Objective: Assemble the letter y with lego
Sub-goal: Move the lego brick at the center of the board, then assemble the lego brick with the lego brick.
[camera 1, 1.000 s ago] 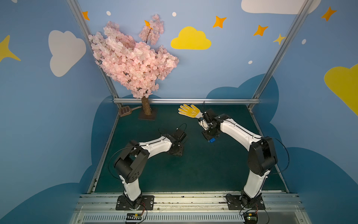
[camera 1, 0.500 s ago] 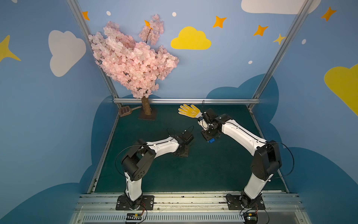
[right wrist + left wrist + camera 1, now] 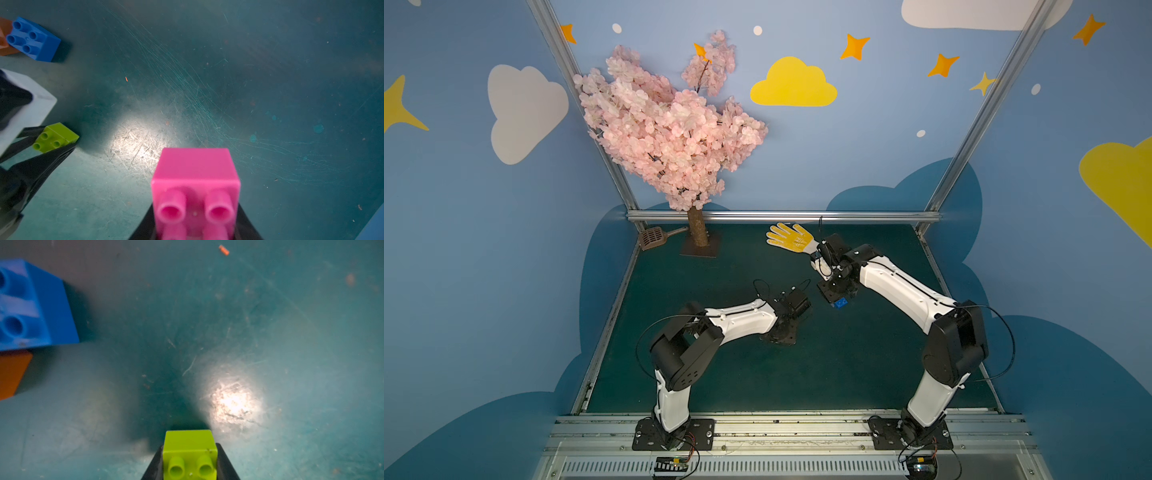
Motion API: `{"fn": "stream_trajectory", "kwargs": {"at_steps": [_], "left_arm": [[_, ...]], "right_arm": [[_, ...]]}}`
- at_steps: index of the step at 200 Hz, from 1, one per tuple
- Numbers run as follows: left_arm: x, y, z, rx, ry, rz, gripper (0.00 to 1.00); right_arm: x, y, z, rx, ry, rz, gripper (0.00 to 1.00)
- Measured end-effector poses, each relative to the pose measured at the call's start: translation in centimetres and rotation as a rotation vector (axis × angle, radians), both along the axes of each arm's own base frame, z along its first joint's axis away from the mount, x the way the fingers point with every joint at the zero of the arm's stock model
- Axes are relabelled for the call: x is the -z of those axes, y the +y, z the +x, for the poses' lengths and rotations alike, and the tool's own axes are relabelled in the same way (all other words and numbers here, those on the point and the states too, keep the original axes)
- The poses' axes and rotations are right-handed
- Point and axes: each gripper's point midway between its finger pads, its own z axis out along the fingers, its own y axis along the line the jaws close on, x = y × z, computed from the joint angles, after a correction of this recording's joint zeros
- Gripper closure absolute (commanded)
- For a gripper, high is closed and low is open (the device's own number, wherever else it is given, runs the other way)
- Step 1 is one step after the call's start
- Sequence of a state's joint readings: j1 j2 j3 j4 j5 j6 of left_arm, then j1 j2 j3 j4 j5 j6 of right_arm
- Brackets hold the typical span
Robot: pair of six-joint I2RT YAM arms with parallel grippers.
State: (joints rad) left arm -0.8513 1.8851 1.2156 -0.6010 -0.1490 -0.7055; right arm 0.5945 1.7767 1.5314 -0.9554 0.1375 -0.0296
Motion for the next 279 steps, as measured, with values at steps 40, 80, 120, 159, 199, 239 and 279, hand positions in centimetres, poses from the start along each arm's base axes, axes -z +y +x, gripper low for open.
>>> {"fn": "stream_trajectory", "kwargs": {"at_steps": [40, 80, 120, 159, 199, 239, 279], "left_arm": [[0.0, -0.3, -0.1, -0.017, 0.008, -0.021, 0.64], [0.0, -0.9, 0.0, -0.016, 0.005, -0.050, 0.33], [-0.6, -0.2, -0.1, -0.030, 0.000, -0.031, 0.18], [-7.8, 3.9, 1.9, -0.130, -0.136, -0.096, 0.13], [-17.7, 14.3, 5.5, -0.342, -0.410, -0.182, 0.10], [-16.6, 20.5, 5.4, -0.415, -0.378, -0.103, 0.08], [-13.6, 21.5, 4.7, -0.408, -0.263, -0.100, 0.00]], "right_arm": [[0.0, 0.0, -0.1, 0.000, 0.002, -0.002, 0.99], [0.0, 0.1, -0.2, -0.004, 0.006, -0.004, 0.99], [-0.1, 0.4, -0.4, -0.019, 0.004, 0.001, 0.97], [-0.6, 2.2, -1.1, -0.118, -0.002, 0.038, 1.00], [0.2, 5.4, -2.9, -0.273, 0.036, 0.050, 1.00], [2.3, 8.9, -5.3, -0.481, 0.106, 0.058, 1.00], [4.5, 11.4, -7.8, -0.697, 0.119, -0.016, 1.00]]}}
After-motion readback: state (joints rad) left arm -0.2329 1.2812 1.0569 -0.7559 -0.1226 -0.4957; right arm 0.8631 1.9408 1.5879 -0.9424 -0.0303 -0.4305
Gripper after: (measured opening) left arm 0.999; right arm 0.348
